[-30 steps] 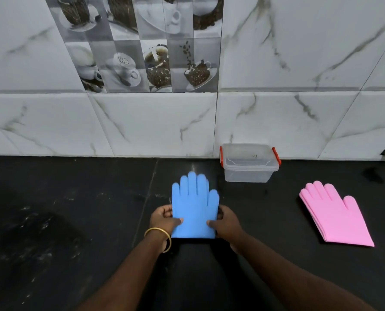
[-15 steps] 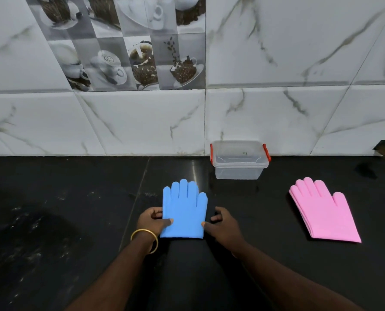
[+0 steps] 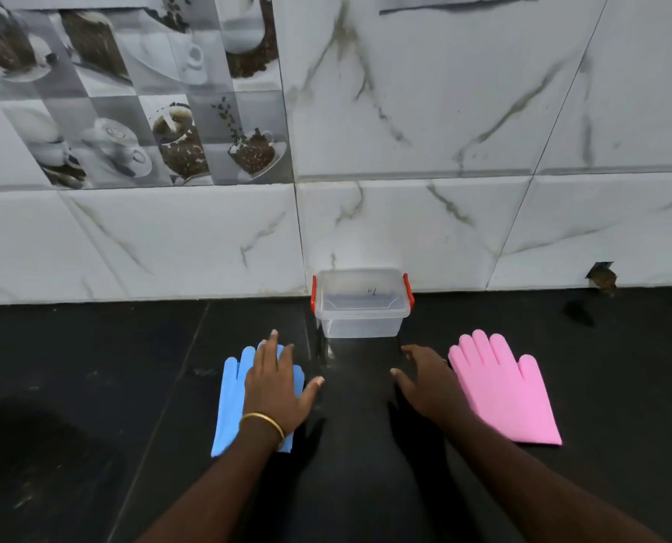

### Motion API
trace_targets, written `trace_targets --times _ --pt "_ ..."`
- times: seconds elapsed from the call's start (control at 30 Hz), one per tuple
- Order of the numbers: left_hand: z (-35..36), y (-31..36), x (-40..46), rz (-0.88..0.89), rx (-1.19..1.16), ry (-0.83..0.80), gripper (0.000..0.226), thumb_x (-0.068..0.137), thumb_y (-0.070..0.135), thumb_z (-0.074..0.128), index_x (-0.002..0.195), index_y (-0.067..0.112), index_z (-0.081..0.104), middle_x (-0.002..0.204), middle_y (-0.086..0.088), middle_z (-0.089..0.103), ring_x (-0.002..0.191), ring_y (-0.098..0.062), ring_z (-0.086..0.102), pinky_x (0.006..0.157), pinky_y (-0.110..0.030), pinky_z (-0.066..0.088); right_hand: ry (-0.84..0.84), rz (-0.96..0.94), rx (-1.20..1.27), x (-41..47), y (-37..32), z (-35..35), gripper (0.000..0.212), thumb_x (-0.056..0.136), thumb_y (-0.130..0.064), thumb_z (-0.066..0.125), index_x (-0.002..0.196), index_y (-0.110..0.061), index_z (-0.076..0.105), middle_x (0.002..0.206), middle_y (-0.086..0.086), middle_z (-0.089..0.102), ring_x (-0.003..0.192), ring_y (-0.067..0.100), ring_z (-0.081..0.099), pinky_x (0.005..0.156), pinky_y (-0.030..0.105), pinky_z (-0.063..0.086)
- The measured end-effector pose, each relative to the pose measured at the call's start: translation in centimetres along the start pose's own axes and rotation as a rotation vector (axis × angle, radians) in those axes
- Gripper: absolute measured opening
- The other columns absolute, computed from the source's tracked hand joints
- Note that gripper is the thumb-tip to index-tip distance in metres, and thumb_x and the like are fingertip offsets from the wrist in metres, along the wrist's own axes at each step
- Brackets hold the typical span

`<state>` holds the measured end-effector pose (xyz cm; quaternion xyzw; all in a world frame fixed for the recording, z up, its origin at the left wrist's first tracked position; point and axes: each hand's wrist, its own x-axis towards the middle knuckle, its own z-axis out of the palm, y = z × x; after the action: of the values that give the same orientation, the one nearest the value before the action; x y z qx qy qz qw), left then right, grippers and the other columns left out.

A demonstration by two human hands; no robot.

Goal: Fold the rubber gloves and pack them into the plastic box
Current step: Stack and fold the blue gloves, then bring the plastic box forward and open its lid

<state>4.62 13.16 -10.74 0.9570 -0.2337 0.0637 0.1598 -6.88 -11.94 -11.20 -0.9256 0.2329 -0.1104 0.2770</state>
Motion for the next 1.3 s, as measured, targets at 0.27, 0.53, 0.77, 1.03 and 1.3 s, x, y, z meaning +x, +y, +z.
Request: trace_targets --times 0.27,0.53,0.77,1.03,1.3 --pt "0.9 4.3 5.5 0.035 -0.029 -0.083 0.091 0.081 0.076 0.022 0.150 0.017 0.021 0.163 -0.007 0.005 0.149 -0.028 0.007 0.116 -0.049 0.024 0.160 0.018 -0.177 5.2 2.2 -2.2 0.080 0.090 -0.064 0.047 0.148 -0.010 0.036 0.148 0.014 0.046 0.137 0.030 0.041 0.112 0.044 0.035" --pt "1.6 7.7 14.6 -0.001 0.007 -0.160 0.086 0.091 0.067 0.026 0.154 0.012 0.006 0.163 -0.009 -0.008 0.150 -0.030 -0.004 0.118 -0.050 0.013 0.118 -0.009 -0.141 14.1 -1.5 -1.6 0.079 0.091 -0.067 0.039 0.150 -0.016 0.030 0.159 0.015 0.027 0.147 0.034 0.025 0.117 0.050 0.027" --pt "3.4 7.6 17.3 -0.041 0.112 -0.222 0.091 0.087 0.072 0.022 0.153 0.011 0.013 0.163 -0.011 0.004 0.148 -0.033 0.009 0.112 -0.054 0.026 0.106 -0.019 -0.117 17.0 -1.5 0.4 0.075 0.094 -0.064 0.036 0.150 -0.015 0.032 0.155 0.008 0.037 0.141 0.029 0.037 0.111 0.046 0.036" --pt "2.6 7.8 15.6 -0.035 0.123 -0.255 0.091 0.087 0.073 0.022 0.154 0.012 0.008 0.163 -0.008 0.000 0.148 -0.031 0.009 0.109 -0.053 0.031 0.070 0.007 -0.169 15.1 -1.3 0.4 0.077 0.093 -0.062 0.039 0.152 -0.015 0.026 0.160 0.004 0.029 0.139 0.030 0.040 0.107 0.047 0.040" --pt "1.5 8.3 9.6 -0.042 0.112 -0.262 0.091 0.088 0.072 0.023 0.154 0.011 0.008 0.163 -0.009 0.001 0.147 -0.032 0.010 0.108 -0.054 0.032 0.034 0.048 -0.166 9.5 -1.0 -0.2 0.080 0.090 -0.067 0.039 0.153 -0.020 0.025 0.162 -0.001 0.025 0.141 0.031 0.037 0.107 0.048 0.038"
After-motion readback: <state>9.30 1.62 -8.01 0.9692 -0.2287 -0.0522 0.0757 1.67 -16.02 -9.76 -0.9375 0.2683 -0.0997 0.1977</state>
